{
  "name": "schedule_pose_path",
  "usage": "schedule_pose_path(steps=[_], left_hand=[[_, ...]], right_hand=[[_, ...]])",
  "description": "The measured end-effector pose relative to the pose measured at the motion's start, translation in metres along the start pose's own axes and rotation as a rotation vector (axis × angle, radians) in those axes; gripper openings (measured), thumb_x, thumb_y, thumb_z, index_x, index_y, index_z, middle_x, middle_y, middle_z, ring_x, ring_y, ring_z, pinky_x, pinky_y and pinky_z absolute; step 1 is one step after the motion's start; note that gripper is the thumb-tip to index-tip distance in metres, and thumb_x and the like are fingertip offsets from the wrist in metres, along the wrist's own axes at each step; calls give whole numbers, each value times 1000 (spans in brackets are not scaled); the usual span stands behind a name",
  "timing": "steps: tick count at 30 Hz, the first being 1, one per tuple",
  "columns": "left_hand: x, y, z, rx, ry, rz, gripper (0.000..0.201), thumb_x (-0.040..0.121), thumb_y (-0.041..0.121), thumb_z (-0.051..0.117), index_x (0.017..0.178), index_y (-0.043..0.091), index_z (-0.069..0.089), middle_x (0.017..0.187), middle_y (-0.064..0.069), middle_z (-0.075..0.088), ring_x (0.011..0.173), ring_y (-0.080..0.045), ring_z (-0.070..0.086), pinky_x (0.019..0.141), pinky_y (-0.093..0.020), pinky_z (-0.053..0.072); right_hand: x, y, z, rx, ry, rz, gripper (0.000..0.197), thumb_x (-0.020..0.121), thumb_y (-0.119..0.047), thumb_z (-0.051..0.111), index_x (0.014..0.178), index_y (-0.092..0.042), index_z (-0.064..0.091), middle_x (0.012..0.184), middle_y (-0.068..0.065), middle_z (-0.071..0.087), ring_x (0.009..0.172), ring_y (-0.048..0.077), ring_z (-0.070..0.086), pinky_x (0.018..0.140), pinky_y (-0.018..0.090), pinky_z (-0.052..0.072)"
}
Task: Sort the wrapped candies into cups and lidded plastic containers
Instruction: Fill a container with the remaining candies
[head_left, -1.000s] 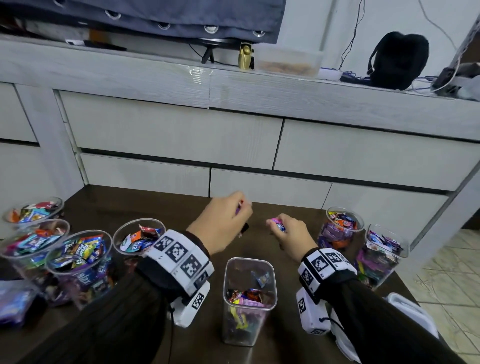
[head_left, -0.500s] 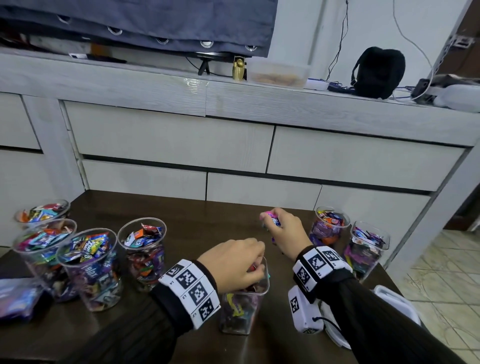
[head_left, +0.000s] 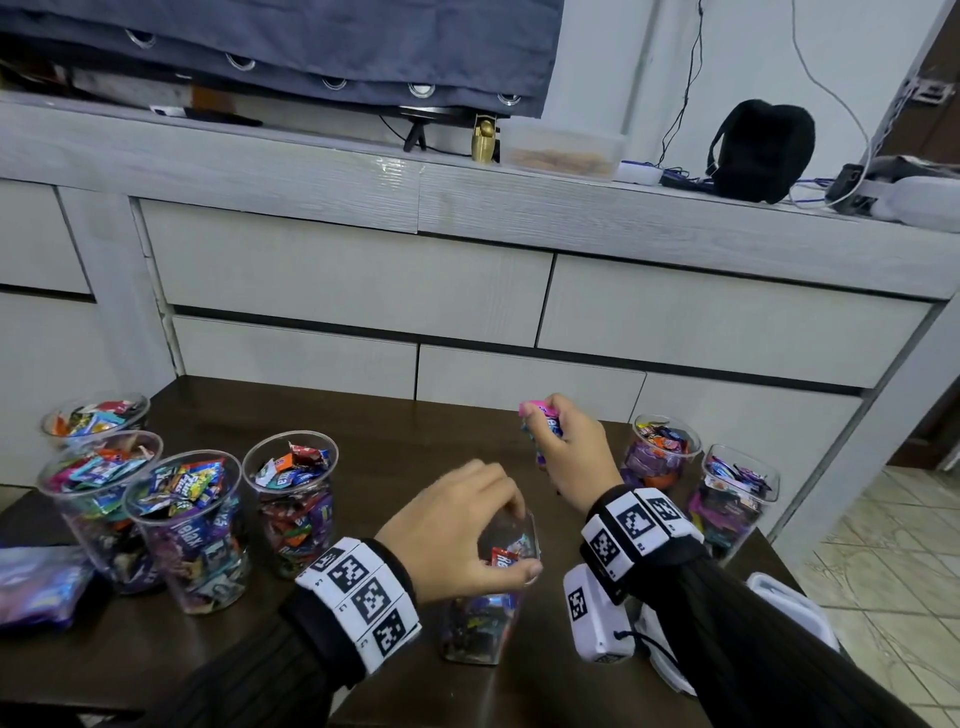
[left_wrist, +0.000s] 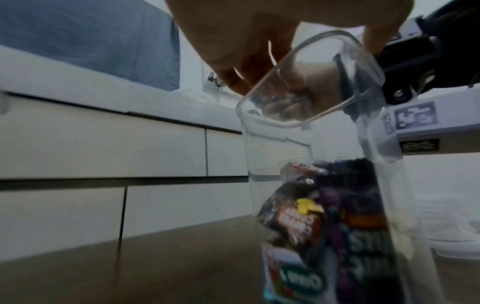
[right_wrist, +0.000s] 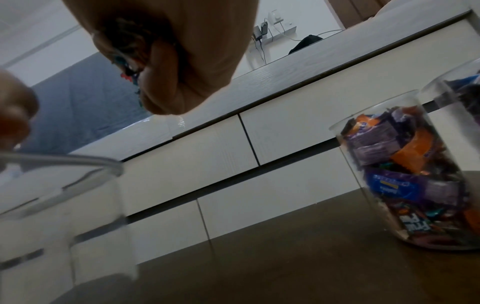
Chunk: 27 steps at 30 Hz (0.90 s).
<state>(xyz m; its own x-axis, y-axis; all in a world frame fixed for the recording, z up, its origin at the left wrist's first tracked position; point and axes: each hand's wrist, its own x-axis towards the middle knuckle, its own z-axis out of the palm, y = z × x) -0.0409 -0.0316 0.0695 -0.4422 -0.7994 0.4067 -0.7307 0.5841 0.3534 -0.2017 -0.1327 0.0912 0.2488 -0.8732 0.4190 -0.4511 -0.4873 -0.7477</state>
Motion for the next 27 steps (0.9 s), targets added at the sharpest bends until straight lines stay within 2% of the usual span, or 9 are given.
schedule_pose_path(steps=[3, 6, 8, 10, 12, 15, 19, 23, 27], left_hand=[[-15, -10, 6, -110, 117, -115, 72, 63, 80, 64, 115, 39, 37, 123, 19, 34, 116, 5, 34, 96, -13, 30], [-28, -22, 17, -419, 18, -302, 106, 46, 79, 76, 129, 53, 17, 139, 30, 23, 128, 19, 24, 108, -17, 28], [-32, -28, 24, -541, -74, -355, 117, 45, 70, 85, 137, 53, 15, 142, 29, 33, 129, 14, 36, 111, -24, 33], [-33, -32, 30, -573, -113, -371, 108, 48, 61, 89, 134, 51, 24, 132, 25, 53, 122, 10, 50, 108, -29, 42], [-32, -35, 33, -564, -110, -387, 95, 50, 59, 90, 127, 49, 34, 120, 23, 63, 113, 10, 57, 103, -30, 48], [-29, -38, 32, -557, -124, -392, 95, 51, 61, 89, 128, 43, 37, 119, 20, 64, 111, 10, 58, 101, -28, 49], [-24, -41, 28, -549, -149, -372, 104, 53, 62, 88, 137, 37, 33, 123, 16, 63, 112, 8, 58, 100, -25, 49], [-25, -43, 27, -528, -136, -388, 86, 50, 65, 87, 119, 40, 42, 112, 15, 66, 104, 8, 61, 89, -21, 52], [-26, -46, 25, -526, -116, -400, 80, 48, 63, 88, 112, 44, 43, 108, 15, 67, 101, 6, 63, 89, -28, 55]], right_hand=[[-7, -8, 8, 52, 17, -61, 23, 95, -39, 50, 83, -20, 53, 67, -5, 56, 55, -2, 52, 49, 14, 43], [-21, -12, 22, 103, 1, -125, 18, 95, -39, 49, 82, -27, 50, 65, -8, 54, 56, -1, 51, 51, 13, 40], [-31, -12, 32, 121, -58, -156, 19, 96, -41, 47, 86, -26, 49, 66, -9, 54, 57, 0, 51, 54, 13, 40], [-40, -10, 38, 116, -118, -190, 21, 96, -47, 43, 89, -27, 48, 68, -10, 54, 60, 0, 52, 56, 11, 39], [-44, -9, 39, 99, -158, -222, 22, 95, -54, 39, 88, -34, 45, 69, -14, 54, 63, 0, 52, 59, 10, 39], [-45, -9, 35, 33, -215, -277, 17, 95, -51, 39, 87, -36, 44, 76, -19, 55, 70, 0, 53, 63, 9, 37], [-46, -7, 26, -63, -301, -375, 13, 93, -40, 43, 87, -29, 48, 80, -13, 53, 75, -1, 50, 67, 8, 36], [-47, -10, 21, -135, -403, -484, 17, 84, -34, 48, 82, -17, 53, 79, -7, 50, 71, 3, 46, 66, 11, 33], [-46, -15, 17, -162, -501, -516, 12, 80, -25, 64, 85, -14, 61, 85, -5, 55, 75, 8, 52, 69, 18, 43]])
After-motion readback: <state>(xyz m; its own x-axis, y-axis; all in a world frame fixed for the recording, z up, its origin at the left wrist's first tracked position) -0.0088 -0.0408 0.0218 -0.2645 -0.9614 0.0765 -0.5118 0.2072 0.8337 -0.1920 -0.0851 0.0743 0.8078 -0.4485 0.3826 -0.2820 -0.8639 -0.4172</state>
